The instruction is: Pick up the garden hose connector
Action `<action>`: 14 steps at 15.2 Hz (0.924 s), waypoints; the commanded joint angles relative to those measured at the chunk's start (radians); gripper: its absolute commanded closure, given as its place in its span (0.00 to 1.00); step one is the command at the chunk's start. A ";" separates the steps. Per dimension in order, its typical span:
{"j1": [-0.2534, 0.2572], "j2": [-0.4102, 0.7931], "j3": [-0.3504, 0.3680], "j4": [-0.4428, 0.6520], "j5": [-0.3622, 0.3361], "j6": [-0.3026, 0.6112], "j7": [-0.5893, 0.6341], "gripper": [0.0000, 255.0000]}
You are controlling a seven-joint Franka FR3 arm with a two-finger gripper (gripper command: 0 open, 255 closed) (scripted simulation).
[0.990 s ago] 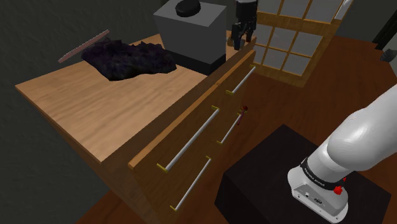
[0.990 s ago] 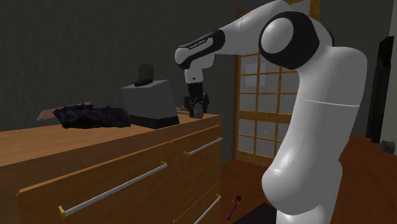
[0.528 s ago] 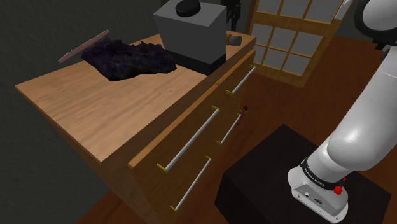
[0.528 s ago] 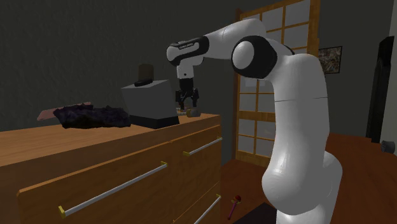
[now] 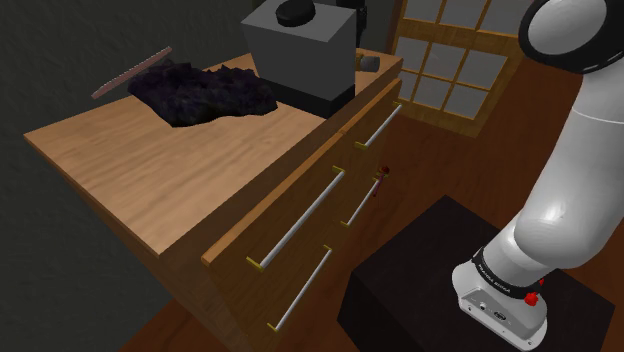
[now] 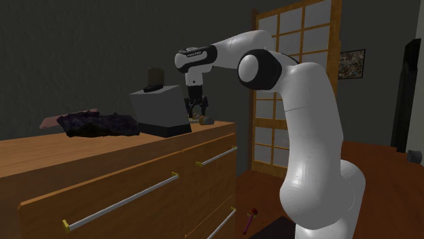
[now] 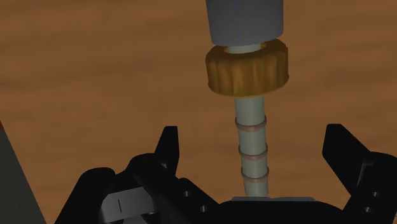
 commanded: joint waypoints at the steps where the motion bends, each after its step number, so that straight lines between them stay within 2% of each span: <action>1: 0.000 -0.009 0.000 -0.041 0.000 0.032 0.003 0.00; 4: -0.001 -0.016 0.000 -0.072 0.001 0.057 0.004 0.00; 5: -0.001 -0.015 0.000 -0.070 0.000 0.056 0.005 1.00; 14: -0.001 -0.016 0.000 -0.072 0.001 0.057 0.004 1.00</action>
